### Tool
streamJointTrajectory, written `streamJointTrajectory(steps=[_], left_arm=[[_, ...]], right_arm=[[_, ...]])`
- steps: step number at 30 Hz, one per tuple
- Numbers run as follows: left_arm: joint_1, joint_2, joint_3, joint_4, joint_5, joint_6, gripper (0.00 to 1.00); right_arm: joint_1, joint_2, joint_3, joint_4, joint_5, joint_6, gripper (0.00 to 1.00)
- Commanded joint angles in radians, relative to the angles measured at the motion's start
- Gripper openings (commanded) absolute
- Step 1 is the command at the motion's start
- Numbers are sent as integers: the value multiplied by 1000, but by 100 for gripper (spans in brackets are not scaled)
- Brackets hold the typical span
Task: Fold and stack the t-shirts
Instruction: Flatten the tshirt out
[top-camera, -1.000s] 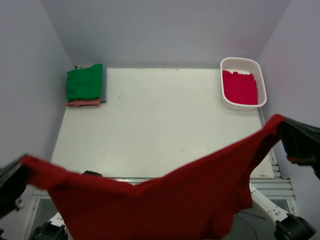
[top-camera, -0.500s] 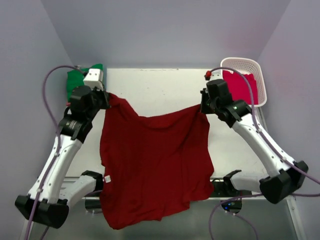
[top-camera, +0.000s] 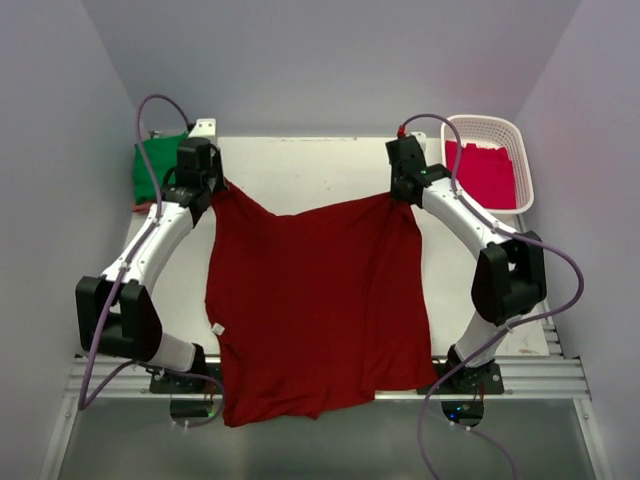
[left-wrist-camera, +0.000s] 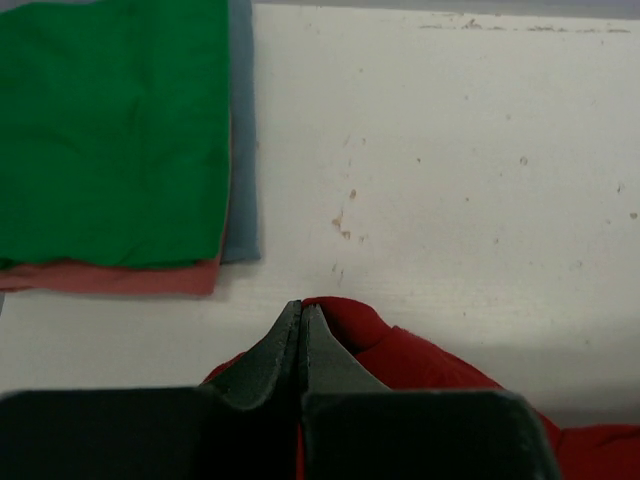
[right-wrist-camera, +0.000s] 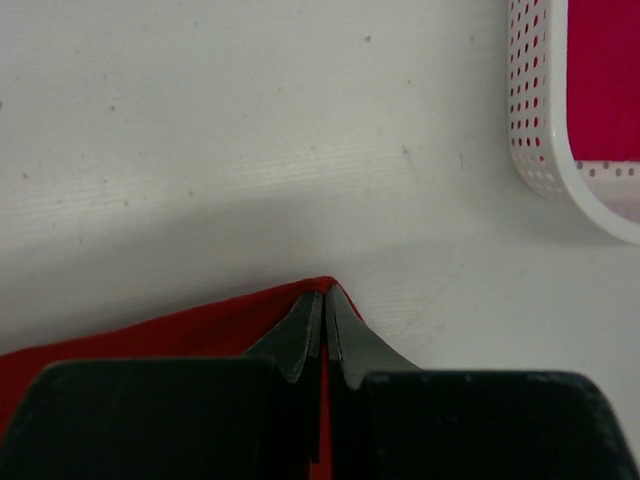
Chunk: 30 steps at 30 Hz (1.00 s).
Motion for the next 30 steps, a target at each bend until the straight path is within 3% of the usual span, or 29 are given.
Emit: streamJointTrajectory(steps=[1, 8, 12, 14, 16, 17, 18, 19, 20, 23, 30], left_arm=[[21, 78, 82, 137, -5, 36, 0], [56, 314, 256, 189, 49, 50, 0], [69, 548, 483, 178, 81, 53, 0], [72, 613, 618, 187, 119, 42, 0], [72, 658, 675, 230, 148, 33, 0], [72, 654, 691, 258, 174, 25, 0], [72, 635, 692, 266, 184, 14, 15], [72, 618, 691, 332, 190, 8, 48], [70, 599, 674, 350, 196, 5, 99], [69, 489, 578, 436, 219, -18, 100], [24, 313, 363, 396, 216, -81, 100]], right_arm=[[-27, 43, 75, 103, 99, -4, 0], [-78, 245, 261, 113, 155, -23, 0], [-102, 449, 556, 53, 199, -40, 0], [-102, 562, 714, 5, 301, -30, 0], [-102, 599, 765, 22, 366, -20, 0], [-104, 601, 767, 43, 413, -30, 17], [-103, 593, 763, 62, 425, -37, 33], [-102, 583, 759, 79, 437, -39, 52], [-102, 567, 749, 91, 443, -40, 77], [-101, 451, 580, 183, 428, -59, 91], [-73, 241, 336, 234, 356, -25, 90]])
